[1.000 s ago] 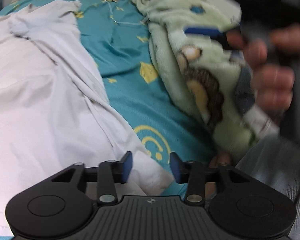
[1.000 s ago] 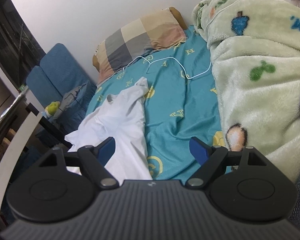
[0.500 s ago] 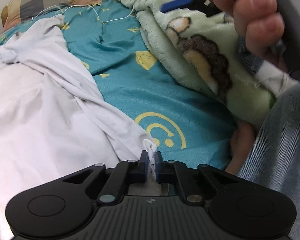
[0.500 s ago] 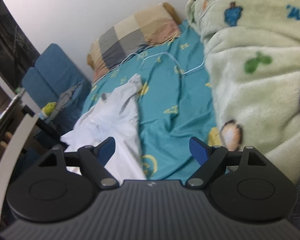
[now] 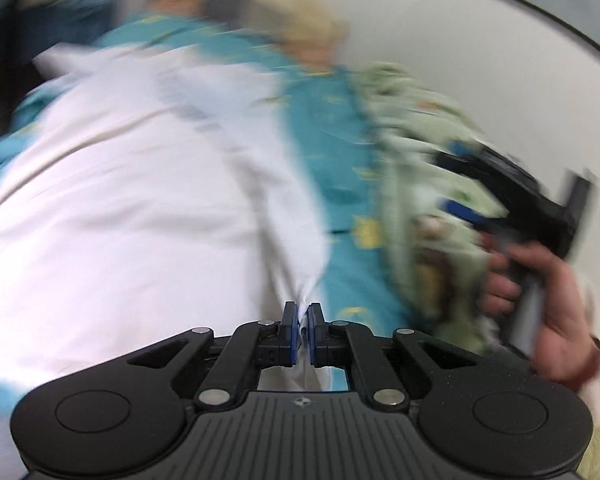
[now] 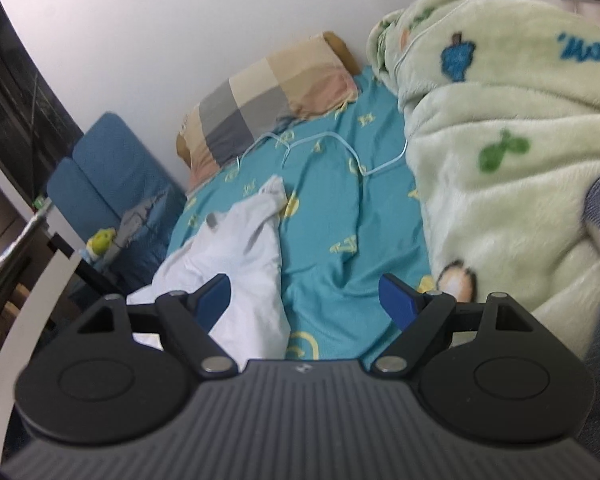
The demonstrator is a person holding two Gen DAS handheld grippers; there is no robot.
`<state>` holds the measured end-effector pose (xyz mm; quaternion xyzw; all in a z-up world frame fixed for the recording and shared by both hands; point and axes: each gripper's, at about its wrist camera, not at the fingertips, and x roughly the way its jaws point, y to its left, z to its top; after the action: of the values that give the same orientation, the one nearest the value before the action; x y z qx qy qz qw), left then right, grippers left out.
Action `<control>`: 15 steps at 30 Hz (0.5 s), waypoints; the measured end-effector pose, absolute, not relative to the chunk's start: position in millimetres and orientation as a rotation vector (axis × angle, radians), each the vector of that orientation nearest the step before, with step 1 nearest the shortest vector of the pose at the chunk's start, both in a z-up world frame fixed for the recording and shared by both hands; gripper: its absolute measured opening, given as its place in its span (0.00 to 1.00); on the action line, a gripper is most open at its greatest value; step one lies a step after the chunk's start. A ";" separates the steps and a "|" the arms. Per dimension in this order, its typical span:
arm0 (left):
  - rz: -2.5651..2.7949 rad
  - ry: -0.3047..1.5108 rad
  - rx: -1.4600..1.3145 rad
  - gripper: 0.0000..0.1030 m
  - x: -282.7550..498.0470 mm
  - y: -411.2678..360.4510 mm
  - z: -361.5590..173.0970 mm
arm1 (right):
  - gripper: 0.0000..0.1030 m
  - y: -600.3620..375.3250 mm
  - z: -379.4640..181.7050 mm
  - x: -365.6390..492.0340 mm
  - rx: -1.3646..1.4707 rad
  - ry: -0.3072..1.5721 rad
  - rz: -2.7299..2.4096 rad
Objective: Fold clothes
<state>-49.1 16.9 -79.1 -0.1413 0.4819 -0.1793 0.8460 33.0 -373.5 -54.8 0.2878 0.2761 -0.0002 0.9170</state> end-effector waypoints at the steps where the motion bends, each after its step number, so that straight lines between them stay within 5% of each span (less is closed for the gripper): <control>1: -0.316 1.055 -0.280 0.06 -46.8 25.4 -85.4 | 0.80 -371.2 -55.4 34.3 0.587 0.574 0.005; 9: -0.194 1.225 -0.174 0.11 -31.8 24.8 -106.3 | 0.80 -363.0 -64.8 40.5 0.582 0.637 0.049; 11: -0.214 1.199 -0.149 0.31 -36.5 19.6 -98.4 | 0.80 -363.8 -67.7 44.4 0.602 0.656 0.066; 15: -0.269 1.099 -0.120 0.45 -47.1 6.6 -82.1 | 0.81 -364.1 -67.4 62.5 0.681 0.696 0.106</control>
<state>-47.1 6.6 -82.1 -0.0570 0.5202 -0.1271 0.8426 62.5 -364.1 -67.4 0.3272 0.3341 0.0507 0.8825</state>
